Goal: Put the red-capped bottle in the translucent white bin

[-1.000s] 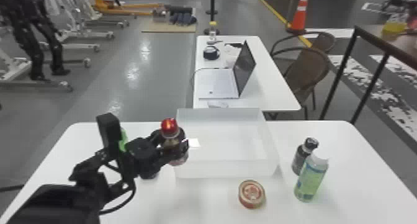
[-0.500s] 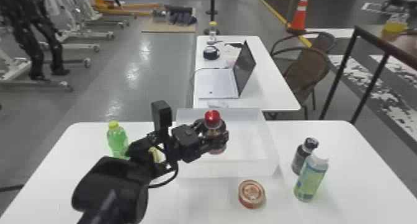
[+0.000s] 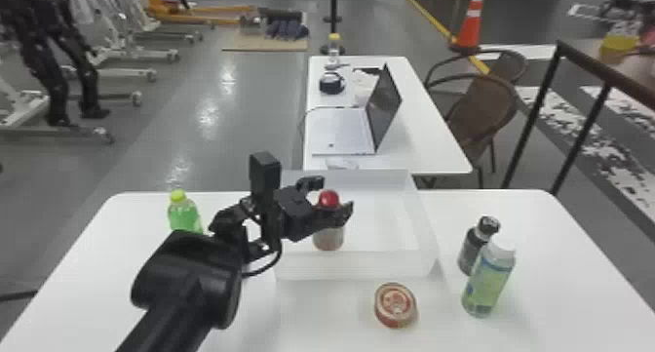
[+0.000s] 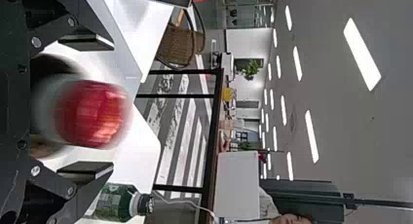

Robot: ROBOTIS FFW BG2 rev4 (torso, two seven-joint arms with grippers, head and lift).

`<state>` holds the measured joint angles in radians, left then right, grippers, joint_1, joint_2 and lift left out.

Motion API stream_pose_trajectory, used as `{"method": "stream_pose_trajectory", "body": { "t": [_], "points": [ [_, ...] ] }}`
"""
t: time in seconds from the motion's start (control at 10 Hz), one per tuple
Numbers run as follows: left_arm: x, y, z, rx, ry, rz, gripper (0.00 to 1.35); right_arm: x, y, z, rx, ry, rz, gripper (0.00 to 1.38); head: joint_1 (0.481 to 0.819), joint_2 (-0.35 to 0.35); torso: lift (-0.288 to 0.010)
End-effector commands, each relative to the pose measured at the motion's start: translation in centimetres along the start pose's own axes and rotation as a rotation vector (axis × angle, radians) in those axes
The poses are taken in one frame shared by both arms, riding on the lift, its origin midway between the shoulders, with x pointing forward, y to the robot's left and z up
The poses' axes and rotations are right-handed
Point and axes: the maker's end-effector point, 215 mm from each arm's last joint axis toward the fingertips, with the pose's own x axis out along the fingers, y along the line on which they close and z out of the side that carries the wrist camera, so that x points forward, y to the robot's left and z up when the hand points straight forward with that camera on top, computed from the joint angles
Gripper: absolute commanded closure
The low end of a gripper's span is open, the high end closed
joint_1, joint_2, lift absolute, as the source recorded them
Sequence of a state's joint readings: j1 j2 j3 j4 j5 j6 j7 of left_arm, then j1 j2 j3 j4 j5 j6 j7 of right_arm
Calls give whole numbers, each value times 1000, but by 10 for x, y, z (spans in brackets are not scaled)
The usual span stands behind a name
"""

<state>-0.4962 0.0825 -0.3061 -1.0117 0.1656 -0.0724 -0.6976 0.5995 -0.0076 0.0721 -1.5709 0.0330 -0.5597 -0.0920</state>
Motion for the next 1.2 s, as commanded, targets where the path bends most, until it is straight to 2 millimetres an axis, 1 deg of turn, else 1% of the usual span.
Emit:
{"method": "stream_pose_trajectory", "body": {
  "t": [0.0, 0.1, 0.2, 0.3, 0.4, 0.5, 0.6, 0.8, 0.9, 1.0, 1.1],
  "points": [
    [-4, 7, 7, 23, -2, 6, 102, -1, 0, 0, 3, 2, -2, 202, 549, 0, -100],
    [-5, 5, 7, 16, -10, 10, 263, -1, 0, -1, 5, 2, -3, 202, 549, 0, -100],
    [-5, 1, 8, 22, -13, 5, 348, -1, -1, -1, 5, 2, -3, 202, 549, 0, -100],
    [-16, 1, 7, 48, -8, 18, 383, -2, -1, 0, 5, 2, -3, 202, 549, 0, -100],
    [-40, 8, 0, 31, -16, 68, 391, -3, 0, -1, 5, 4, -3, 202, 549, 0, -100],
    [-79, 22, -10, 5, -22, 156, 391, -3, -1, -1, 4, 4, -2, 202, 549, 0, -100],
    [-124, 33, -26, -23, -19, 255, 391, -4, 0, -1, 5, 7, -3, 202, 549, 0, -100],
    [-211, 48, -56, -68, -5, 431, 386, -6, -2, -1, 3, 7, -4, 202, 549, 0, -100],
    [-247, 50, -69, -80, 3, 516, 394, -8, -2, -2, 4, 10, -6, 202, 549, 0, -100],
    [-276, 47, -78, -79, 7, 584, 460, -10, -2, -2, 6, 13, -7, 202, 549, 0, -100],
    [-301, 41, -85, -71, -1, 659, 498, -11, -4, -2, 7, 13, -9, 202, 549, 0, -100]
  ]
}}
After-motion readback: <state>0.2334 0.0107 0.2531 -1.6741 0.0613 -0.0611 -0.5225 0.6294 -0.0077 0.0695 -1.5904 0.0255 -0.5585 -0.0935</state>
